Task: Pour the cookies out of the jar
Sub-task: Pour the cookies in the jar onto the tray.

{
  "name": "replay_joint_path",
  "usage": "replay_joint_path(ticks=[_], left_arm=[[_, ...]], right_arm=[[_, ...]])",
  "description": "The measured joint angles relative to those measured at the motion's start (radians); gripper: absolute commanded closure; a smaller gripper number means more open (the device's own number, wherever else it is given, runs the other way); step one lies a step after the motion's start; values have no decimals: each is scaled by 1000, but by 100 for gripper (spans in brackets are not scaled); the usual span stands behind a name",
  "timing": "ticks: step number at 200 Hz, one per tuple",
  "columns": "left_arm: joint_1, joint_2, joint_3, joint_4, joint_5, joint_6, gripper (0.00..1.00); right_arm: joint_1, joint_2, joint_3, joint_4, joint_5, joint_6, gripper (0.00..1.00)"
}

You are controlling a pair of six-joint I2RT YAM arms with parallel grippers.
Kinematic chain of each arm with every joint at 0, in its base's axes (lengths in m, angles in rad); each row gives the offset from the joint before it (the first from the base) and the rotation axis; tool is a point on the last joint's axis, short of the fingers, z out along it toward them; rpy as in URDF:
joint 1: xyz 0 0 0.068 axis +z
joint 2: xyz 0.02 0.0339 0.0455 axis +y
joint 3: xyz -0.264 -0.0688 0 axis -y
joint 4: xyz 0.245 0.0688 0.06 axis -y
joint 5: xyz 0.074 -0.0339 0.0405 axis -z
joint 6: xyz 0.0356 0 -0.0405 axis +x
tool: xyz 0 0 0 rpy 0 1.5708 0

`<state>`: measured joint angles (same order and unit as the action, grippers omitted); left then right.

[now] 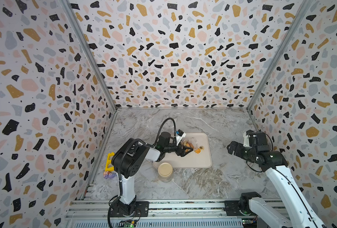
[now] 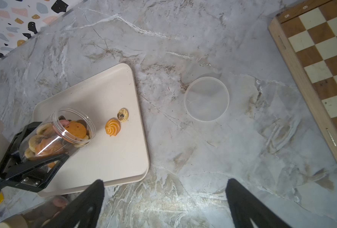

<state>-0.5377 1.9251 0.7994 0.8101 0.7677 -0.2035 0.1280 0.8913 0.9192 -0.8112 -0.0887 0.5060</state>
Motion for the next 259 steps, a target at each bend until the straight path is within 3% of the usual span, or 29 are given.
replay_joint_path(ticks=[184,259], left_arm=[[-26,19,24,-118,-32,36,100],[-35,19,98,-243,-64,60,100]], right_arm=[[-9,15,29,0,-32,-11,2],[-9,18,34,0,-37,-10,2]])
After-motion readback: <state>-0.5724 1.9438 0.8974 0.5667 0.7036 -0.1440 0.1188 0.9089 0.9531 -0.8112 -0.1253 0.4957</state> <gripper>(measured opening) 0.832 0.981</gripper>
